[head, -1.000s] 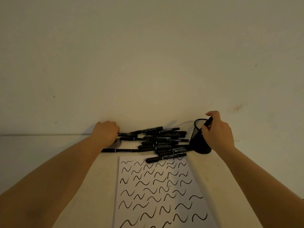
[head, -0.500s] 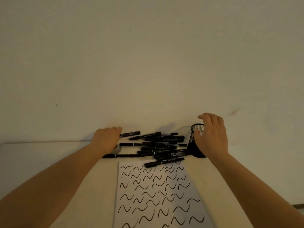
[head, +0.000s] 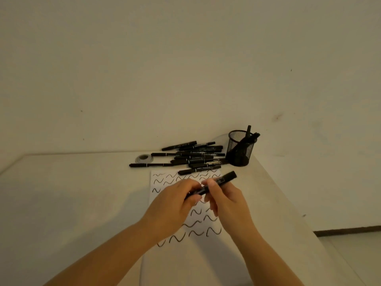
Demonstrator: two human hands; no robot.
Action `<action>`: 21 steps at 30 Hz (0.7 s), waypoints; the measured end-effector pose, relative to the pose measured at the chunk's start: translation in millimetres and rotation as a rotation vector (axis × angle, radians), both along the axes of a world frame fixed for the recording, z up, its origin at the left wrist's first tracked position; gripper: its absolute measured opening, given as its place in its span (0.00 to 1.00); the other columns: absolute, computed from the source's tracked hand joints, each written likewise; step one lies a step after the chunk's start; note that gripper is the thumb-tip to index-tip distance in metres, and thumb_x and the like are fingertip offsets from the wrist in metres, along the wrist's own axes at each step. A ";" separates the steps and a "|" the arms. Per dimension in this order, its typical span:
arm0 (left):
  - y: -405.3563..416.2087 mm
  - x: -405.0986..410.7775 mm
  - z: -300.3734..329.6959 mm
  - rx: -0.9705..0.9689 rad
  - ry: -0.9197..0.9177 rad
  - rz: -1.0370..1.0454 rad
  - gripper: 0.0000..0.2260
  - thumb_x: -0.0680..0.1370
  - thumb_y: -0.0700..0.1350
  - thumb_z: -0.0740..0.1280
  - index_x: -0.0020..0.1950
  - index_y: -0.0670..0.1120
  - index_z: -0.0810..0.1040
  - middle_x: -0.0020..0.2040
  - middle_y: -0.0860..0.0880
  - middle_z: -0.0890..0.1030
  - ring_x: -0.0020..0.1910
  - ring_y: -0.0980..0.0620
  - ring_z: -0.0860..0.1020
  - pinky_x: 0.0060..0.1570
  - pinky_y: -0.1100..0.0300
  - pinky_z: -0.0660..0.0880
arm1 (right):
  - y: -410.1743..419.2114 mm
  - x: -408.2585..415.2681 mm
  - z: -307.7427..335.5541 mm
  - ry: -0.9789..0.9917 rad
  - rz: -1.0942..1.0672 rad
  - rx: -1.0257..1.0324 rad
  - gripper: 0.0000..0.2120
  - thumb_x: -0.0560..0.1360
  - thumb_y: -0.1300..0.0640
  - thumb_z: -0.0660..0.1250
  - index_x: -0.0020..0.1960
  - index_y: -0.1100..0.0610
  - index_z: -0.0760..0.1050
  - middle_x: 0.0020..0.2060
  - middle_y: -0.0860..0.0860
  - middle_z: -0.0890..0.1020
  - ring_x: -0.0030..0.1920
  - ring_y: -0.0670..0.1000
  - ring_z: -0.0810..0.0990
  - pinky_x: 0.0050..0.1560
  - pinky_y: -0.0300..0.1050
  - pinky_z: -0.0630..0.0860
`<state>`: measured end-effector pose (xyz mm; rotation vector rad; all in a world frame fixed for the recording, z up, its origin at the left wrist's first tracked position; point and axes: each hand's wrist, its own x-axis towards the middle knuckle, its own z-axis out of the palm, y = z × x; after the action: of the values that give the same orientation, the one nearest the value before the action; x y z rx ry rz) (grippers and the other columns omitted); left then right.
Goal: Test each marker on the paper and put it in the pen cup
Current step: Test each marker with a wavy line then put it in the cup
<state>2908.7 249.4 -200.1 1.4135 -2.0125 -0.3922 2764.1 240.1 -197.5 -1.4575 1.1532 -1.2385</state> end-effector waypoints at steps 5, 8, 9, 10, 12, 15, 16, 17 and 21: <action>30.5 -0.5 -13.4 -0.112 -0.090 0.032 0.10 0.78 0.51 0.59 0.55 0.51 0.76 0.41 0.59 0.74 0.35 0.61 0.70 0.35 0.72 0.65 | 30.4 -9.7 -12.1 -0.279 -0.098 0.200 0.11 0.76 0.53 0.62 0.40 0.58 0.77 0.22 0.49 0.76 0.22 0.46 0.70 0.21 0.37 0.66; 48.4 -2.4 -12.3 -0.248 -0.315 0.003 0.13 0.77 0.52 0.58 0.45 0.48 0.79 0.35 0.55 0.78 0.28 0.57 0.72 0.27 0.66 0.65 | 38.8 -12.7 -8.6 -0.274 0.060 0.359 0.13 0.76 0.56 0.62 0.34 0.60 0.75 0.20 0.53 0.73 0.19 0.49 0.66 0.20 0.38 0.62; 54.4 -4.3 -11.0 -0.284 -0.368 0.007 0.13 0.77 0.53 0.57 0.43 0.48 0.78 0.34 0.55 0.78 0.26 0.55 0.72 0.25 0.64 0.64 | 39.9 -13.9 -7.0 -0.255 0.094 0.386 0.13 0.75 0.58 0.61 0.33 0.60 0.75 0.19 0.54 0.73 0.18 0.49 0.66 0.20 0.38 0.62; 59.7 -6.2 -10.2 -0.246 -0.361 -0.004 0.13 0.78 0.53 0.57 0.44 0.48 0.77 0.34 0.55 0.78 0.27 0.54 0.71 0.26 0.63 0.63 | 40.5 -15.6 -6.0 -0.243 0.112 0.392 0.15 0.74 0.60 0.61 0.30 0.60 0.75 0.19 0.55 0.72 0.18 0.50 0.65 0.20 0.39 0.62; 65.7 -5.4 -13.3 -0.128 -0.269 -0.011 0.12 0.80 0.53 0.53 0.48 0.50 0.74 0.36 0.56 0.72 0.33 0.54 0.68 0.32 0.62 0.60 | 40.9 -17.7 -4.3 -0.231 0.124 0.363 0.18 0.73 0.62 0.60 0.25 0.58 0.75 0.18 0.56 0.71 0.18 0.51 0.64 0.20 0.39 0.61; 69.1 -3.3 -8.9 0.037 -0.166 -0.086 0.11 0.78 0.56 0.51 0.42 0.56 0.69 0.32 0.56 0.69 0.32 0.56 0.69 0.32 0.60 0.64 | 42.2 -17.0 -5.5 -0.219 0.135 0.287 0.18 0.70 0.62 0.62 0.22 0.56 0.73 0.17 0.56 0.70 0.18 0.52 0.63 0.20 0.38 0.61; 71.0 -3.2 -6.6 0.078 -0.132 -0.116 0.11 0.78 0.57 0.51 0.39 0.58 0.67 0.31 0.56 0.70 0.31 0.56 0.69 0.33 0.60 0.66 | 42.9 -17.4 -6.6 -0.222 0.151 0.244 0.17 0.69 0.61 0.63 0.21 0.56 0.72 0.17 0.56 0.70 0.18 0.52 0.62 0.20 0.38 0.61; 72.6 -2.6 -4.8 0.119 -0.117 -0.146 0.11 0.78 0.56 0.52 0.37 0.59 0.66 0.31 0.55 0.71 0.30 0.56 0.69 0.33 0.60 0.67 | 43.8 -18.7 -8.4 -0.230 0.182 0.193 0.15 0.67 0.60 0.63 0.21 0.56 0.71 0.18 0.56 0.70 0.18 0.52 0.62 0.20 0.37 0.60; 77.9 -0.5 -6.1 0.242 -0.022 -0.239 0.14 0.80 0.51 0.55 0.34 0.59 0.68 0.28 0.54 0.70 0.26 0.56 0.65 0.28 0.63 0.62 | 51.0 -23.3 -19.1 -0.203 0.308 0.059 0.10 0.64 0.59 0.62 0.24 0.59 0.71 0.16 0.53 0.69 0.17 0.50 0.63 0.20 0.34 0.61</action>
<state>2908.2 327.4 -206.2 1.3220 -2.2184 -0.7489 2740.8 291.1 -216.7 -1.3701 0.7897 -1.0978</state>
